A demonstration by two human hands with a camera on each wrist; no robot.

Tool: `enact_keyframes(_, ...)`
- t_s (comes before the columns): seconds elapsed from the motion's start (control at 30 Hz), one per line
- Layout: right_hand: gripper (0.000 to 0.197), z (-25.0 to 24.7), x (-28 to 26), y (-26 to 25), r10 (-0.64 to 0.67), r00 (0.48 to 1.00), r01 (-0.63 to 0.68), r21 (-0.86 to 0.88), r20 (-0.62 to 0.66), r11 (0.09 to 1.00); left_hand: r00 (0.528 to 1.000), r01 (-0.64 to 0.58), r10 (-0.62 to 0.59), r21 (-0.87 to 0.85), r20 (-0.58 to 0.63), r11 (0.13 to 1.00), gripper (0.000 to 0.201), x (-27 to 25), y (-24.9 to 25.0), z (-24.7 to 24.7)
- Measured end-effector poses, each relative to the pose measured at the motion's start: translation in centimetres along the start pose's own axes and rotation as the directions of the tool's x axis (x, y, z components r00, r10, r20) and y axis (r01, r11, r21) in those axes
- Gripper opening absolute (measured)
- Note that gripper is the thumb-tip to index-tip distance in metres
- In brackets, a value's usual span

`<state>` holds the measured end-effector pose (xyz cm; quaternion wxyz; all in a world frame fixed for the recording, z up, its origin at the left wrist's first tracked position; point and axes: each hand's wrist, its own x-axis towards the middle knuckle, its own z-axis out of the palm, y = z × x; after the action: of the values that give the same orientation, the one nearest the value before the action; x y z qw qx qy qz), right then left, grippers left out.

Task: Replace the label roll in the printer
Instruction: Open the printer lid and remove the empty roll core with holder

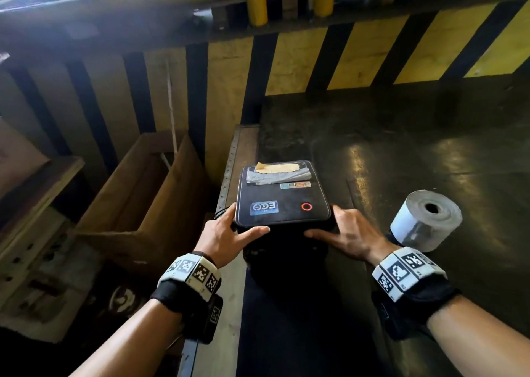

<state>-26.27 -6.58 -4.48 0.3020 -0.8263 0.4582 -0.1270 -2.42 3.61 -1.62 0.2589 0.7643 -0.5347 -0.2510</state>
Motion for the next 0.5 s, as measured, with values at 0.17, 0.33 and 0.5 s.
enact_keyframes(0.17, 0.087, -3.7, 2.8, -1.9, 0.015, 0.995, -0.025, -0.102, -0.099, 0.994, 0.985, -0.023, 0.012, -0.066, -0.171, 0.998, 0.052, 2.3, 2.1, -1.7)
enact_keyframes(0.33, 0.079, -5.8, 6.5, -4.1, 0.095, 0.966, -0.110, -0.052, -0.242, 0.993, 0.954, -0.110, 0.049, -0.197, -0.295, 0.974, 0.051, 4.4, 3.5, -2.4)
enact_keyframes(0.5, 0.069, -6.8, 8.4, -5.6, 0.173, 0.972, -0.160, 0.097, -0.156, 0.982, 0.933, -0.099, -0.004, -0.269, -0.359, 0.958, 0.054, 8.1, 3.5, -2.9)
